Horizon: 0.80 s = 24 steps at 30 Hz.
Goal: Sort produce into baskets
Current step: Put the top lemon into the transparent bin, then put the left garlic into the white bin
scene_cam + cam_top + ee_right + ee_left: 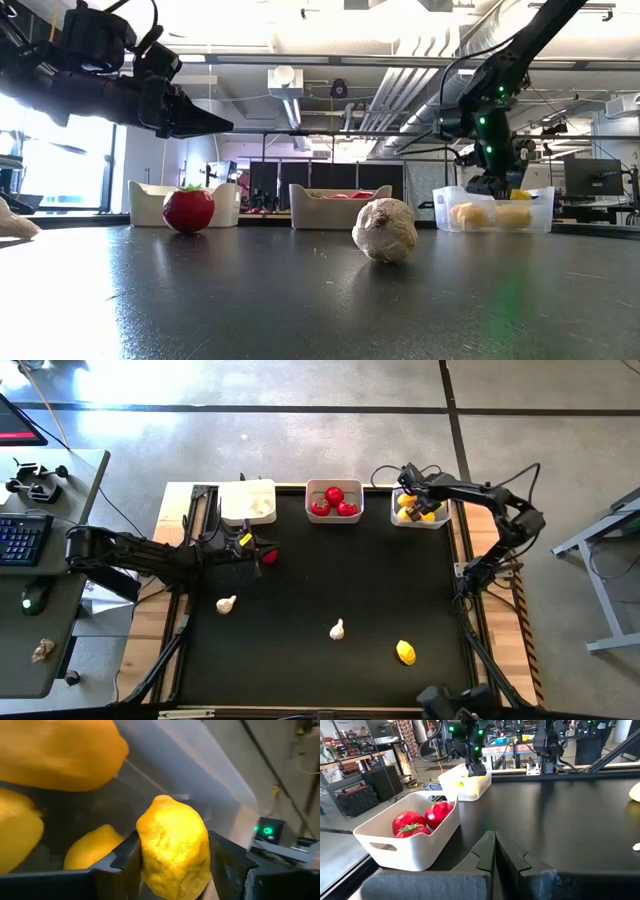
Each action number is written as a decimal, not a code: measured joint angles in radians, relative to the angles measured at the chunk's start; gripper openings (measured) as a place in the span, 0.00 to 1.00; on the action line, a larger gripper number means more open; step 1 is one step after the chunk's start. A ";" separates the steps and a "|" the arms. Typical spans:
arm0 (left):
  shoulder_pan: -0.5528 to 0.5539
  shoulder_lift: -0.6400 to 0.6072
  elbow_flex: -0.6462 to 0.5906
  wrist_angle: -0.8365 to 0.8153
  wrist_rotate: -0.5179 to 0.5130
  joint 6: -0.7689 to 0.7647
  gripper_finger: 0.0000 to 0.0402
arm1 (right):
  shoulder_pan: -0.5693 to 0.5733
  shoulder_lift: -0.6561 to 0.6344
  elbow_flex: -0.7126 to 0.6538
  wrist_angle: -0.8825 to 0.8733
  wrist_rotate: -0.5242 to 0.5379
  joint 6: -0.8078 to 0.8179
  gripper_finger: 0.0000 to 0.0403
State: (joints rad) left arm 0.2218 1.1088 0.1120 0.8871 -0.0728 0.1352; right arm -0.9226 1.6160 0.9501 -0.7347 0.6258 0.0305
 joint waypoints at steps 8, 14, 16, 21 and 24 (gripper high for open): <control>0.000 0.000 0.000 0.000 -0.017 0.005 0.00 | 0.004 0.007 0.013 -0.013 -0.133 0.007 0.42; 0.000 0.000 0.000 0.000 -0.017 -0.003 0.00 | 0.032 0.007 0.037 -0.051 -0.127 -0.009 0.49; 0.000 0.000 0.000 0.000 -0.017 -0.003 0.00 | 0.046 0.006 0.038 -0.054 -0.122 -0.010 0.55; 0.000 0.000 0.000 -0.017 -0.010 -0.003 0.00 | 0.089 0.004 0.038 -0.059 -0.019 -0.015 0.71; 0.000 0.000 0.000 -0.021 -0.019 -0.002 0.00 | 0.118 -0.023 0.038 -0.074 -0.005 -0.040 0.74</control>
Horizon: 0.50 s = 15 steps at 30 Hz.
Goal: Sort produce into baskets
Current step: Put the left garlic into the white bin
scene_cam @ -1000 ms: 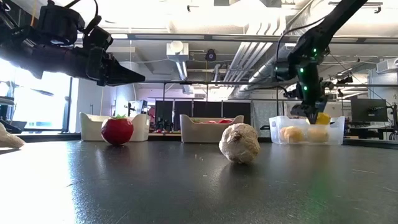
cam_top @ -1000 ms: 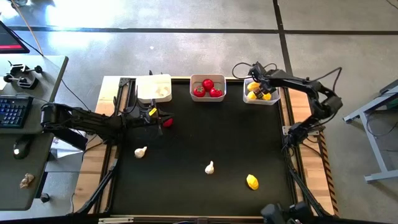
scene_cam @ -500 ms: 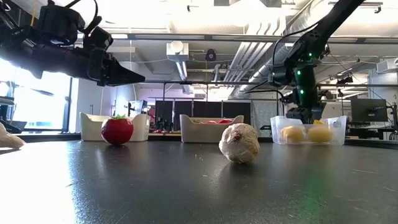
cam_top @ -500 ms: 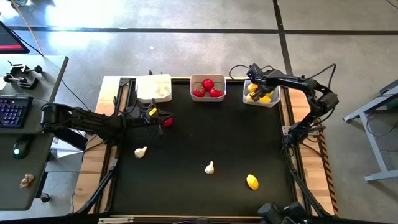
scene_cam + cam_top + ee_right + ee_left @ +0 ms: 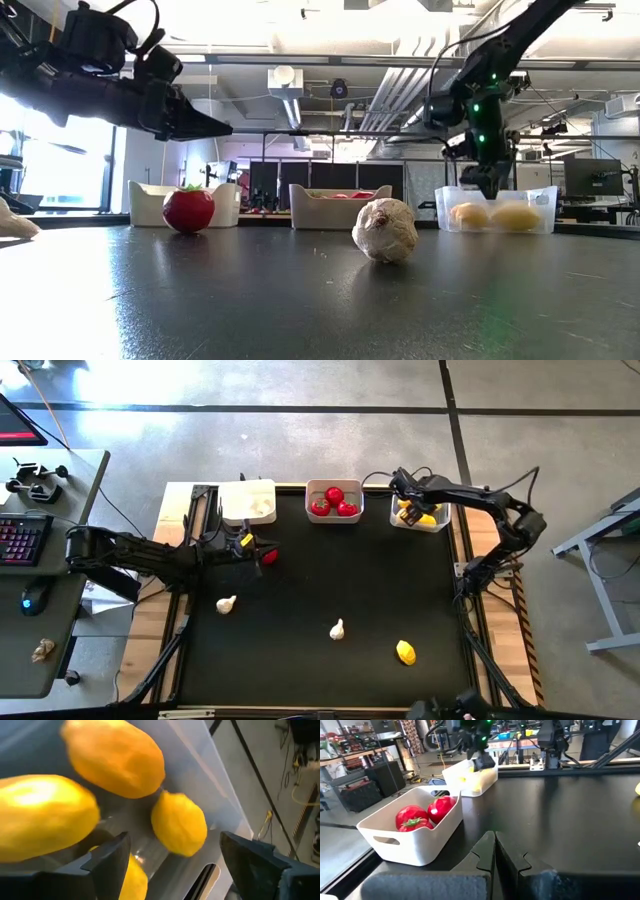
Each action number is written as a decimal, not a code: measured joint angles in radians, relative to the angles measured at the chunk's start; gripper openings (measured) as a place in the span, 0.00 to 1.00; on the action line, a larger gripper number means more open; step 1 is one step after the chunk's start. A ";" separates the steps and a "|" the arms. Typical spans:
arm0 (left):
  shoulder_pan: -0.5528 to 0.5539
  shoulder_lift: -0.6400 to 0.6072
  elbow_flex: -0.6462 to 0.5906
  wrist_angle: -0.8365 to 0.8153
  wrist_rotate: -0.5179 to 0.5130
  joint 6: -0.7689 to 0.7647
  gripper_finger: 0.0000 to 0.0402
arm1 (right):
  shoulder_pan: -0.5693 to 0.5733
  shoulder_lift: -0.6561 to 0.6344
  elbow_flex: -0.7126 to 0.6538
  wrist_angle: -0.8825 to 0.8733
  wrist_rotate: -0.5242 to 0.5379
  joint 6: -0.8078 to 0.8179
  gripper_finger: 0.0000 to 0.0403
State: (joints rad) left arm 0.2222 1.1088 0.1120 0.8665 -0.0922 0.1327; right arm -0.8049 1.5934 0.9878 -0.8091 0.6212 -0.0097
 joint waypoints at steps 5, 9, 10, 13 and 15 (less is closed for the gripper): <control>0.001 0.000 0.000 0.000 -0.030 0.000 0.00 | 0.047 -0.090 0.000 -0.010 -0.029 0.010 0.70; 0.001 0.000 0.000 0.000 -0.021 0.001 0.00 | 0.081 -0.193 -0.002 0.007 -0.029 0.053 0.57; 0.001 0.000 0.000 0.000 -0.021 0.001 0.00 | 0.089 -0.218 -0.008 0.018 -0.030 0.062 0.52; 0.001 0.000 0.001 0.000 -0.020 0.002 0.00 | 0.118 -0.274 -0.045 0.092 -0.062 0.080 0.36; 0.001 0.000 0.004 -0.003 -0.020 0.012 0.00 | 0.145 -0.303 -0.089 0.190 -0.109 0.064 0.24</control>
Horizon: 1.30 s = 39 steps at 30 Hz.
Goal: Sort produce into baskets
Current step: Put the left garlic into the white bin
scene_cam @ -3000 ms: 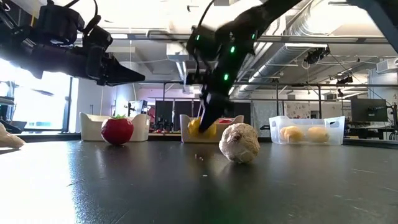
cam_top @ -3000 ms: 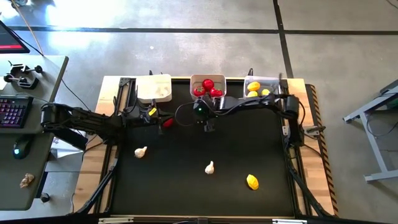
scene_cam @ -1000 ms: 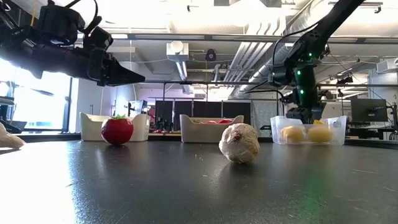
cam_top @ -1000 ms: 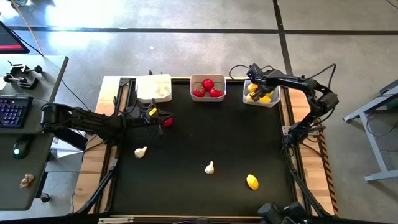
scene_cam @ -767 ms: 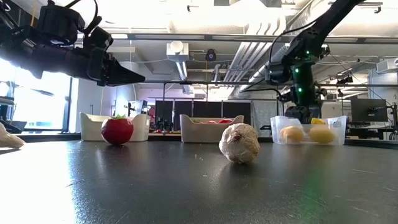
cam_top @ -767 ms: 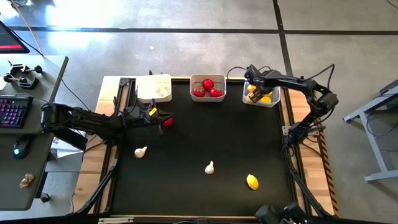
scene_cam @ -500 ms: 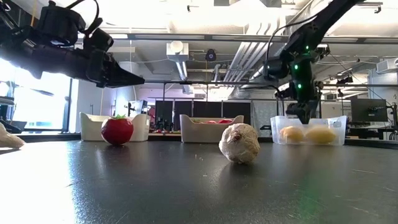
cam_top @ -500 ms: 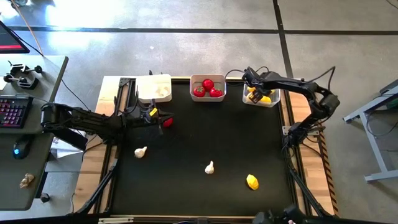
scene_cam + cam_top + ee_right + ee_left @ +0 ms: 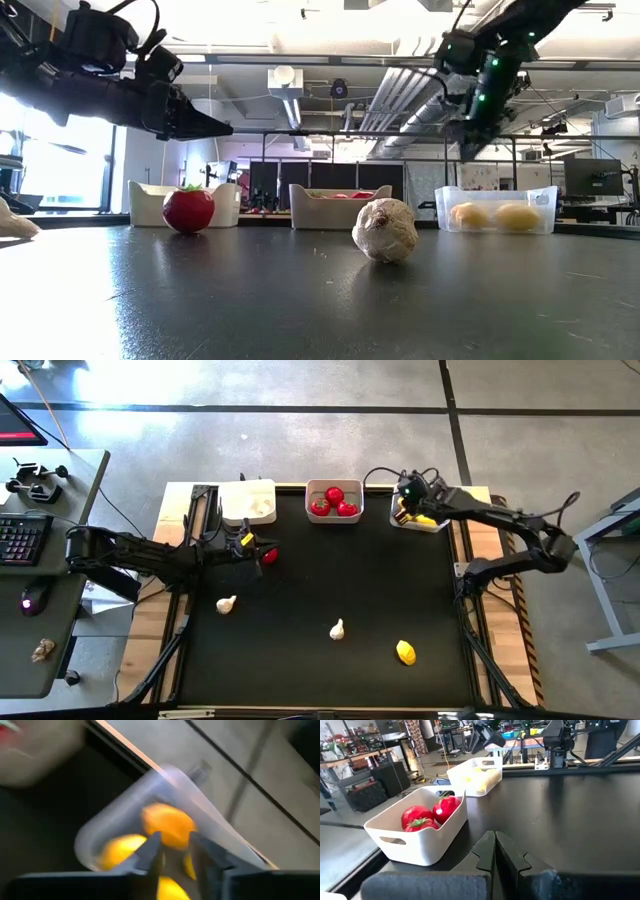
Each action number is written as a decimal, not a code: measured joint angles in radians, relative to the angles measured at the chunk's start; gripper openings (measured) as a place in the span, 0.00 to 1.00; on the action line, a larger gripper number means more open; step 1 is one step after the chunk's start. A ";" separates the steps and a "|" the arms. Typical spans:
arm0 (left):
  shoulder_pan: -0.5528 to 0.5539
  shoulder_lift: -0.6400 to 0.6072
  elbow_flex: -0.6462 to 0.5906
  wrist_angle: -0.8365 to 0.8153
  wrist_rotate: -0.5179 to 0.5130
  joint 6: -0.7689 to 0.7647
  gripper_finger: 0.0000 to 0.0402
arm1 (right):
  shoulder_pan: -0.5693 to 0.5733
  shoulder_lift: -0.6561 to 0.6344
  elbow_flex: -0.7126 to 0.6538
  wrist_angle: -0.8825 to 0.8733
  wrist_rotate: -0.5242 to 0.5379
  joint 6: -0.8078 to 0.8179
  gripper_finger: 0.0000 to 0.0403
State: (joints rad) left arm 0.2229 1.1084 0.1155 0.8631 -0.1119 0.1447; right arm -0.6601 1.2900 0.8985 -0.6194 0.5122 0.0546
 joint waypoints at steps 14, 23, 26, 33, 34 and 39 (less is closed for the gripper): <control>-0.019 0.000 0.182 -0.328 0.135 0.041 0.00 | 0.210 -0.038 -0.328 0.814 -0.260 -0.055 0.01; -0.157 0.000 0.382 -0.775 0.133 0.038 0.00 | 0.327 -0.038 -0.358 0.905 -0.240 -0.052 0.02; -0.231 0.000 0.430 -0.862 0.083 0.005 0.00 | 0.353 -0.038 -0.358 0.908 -0.225 -0.046 0.02; -0.409 0.000 0.547 -1.156 -0.024 -0.118 0.00 | 0.399 -0.038 -0.357 0.910 -0.224 -0.044 0.02; -0.435 0.000 0.567 -1.218 -0.032 -0.155 0.00 | 0.404 -0.038 -0.358 0.910 -0.224 -0.044 0.02; -0.575 0.000 0.648 -1.451 -0.043 -0.349 0.00 | 0.421 -0.025 -0.357 0.919 -0.224 -0.005 0.02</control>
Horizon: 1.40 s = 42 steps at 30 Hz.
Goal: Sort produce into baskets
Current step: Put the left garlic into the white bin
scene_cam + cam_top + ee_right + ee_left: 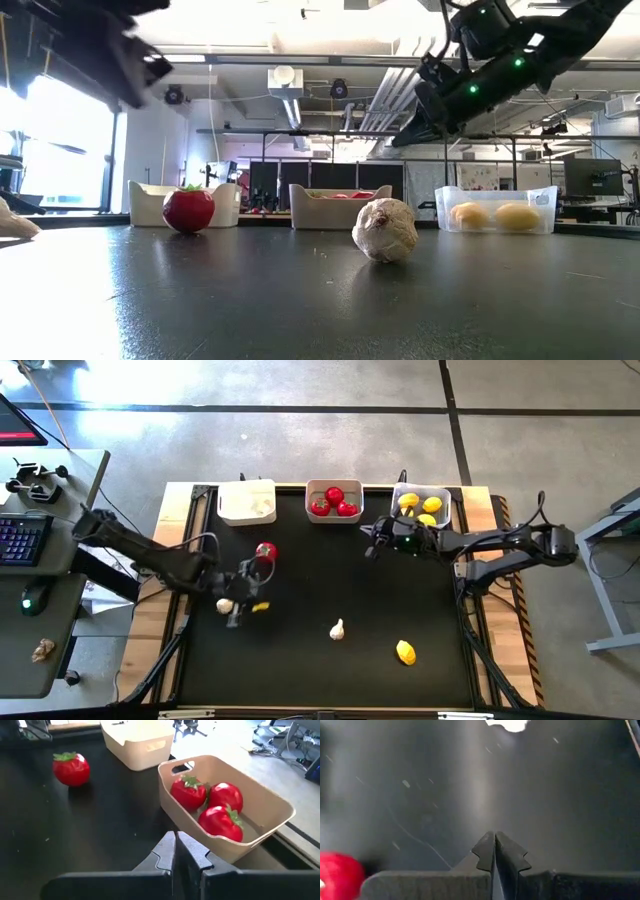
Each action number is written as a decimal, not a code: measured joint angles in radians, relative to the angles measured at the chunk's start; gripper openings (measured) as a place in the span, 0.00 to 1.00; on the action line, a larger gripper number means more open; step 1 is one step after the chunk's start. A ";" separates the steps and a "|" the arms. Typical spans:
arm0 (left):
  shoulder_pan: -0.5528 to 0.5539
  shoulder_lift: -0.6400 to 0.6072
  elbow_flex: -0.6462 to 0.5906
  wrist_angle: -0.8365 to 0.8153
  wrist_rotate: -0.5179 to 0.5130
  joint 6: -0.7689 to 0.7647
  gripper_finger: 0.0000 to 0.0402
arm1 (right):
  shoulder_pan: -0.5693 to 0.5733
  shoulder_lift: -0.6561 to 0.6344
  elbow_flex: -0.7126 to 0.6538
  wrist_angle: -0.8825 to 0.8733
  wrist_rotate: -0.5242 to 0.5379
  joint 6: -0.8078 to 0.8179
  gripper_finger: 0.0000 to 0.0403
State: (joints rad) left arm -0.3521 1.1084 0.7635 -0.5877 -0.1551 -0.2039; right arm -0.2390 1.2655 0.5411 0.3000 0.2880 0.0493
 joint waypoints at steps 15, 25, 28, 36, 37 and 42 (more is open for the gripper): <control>-0.298 0.006 0.036 -0.406 0.021 -0.624 0.29 | 0.093 0.084 0.000 -0.003 0.001 0.047 0.02; -0.275 0.023 0.036 -0.568 -0.018 -0.913 0.51 | 0.145 0.084 0.000 -0.004 0.004 0.048 0.02; -0.252 0.054 0.035 -0.579 0.009 -0.943 0.55 | 0.156 0.084 0.000 -0.004 0.036 0.048 0.02; -0.195 0.177 0.035 -0.562 0.054 -0.864 0.59 | 0.164 0.084 0.000 -0.030 0.083 0.056 0.02; -0.187 0.193 0.035 -0.561 0.065 -0.856 0.59 | 0.164 0.084 0.000 -0.029 0.083 0.056 0.02; -0.157 0.280 0.035 -0.561 0.090 -0.807 0.59 | 0.163 0.084 0.000 -0.032 0.083 0.056 0.02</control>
State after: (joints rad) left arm -0.5087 1.3880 0.7982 -1.1488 -0.0653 -1.0108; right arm -0.0757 1.3491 0.5411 0.2683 0.3714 0.1051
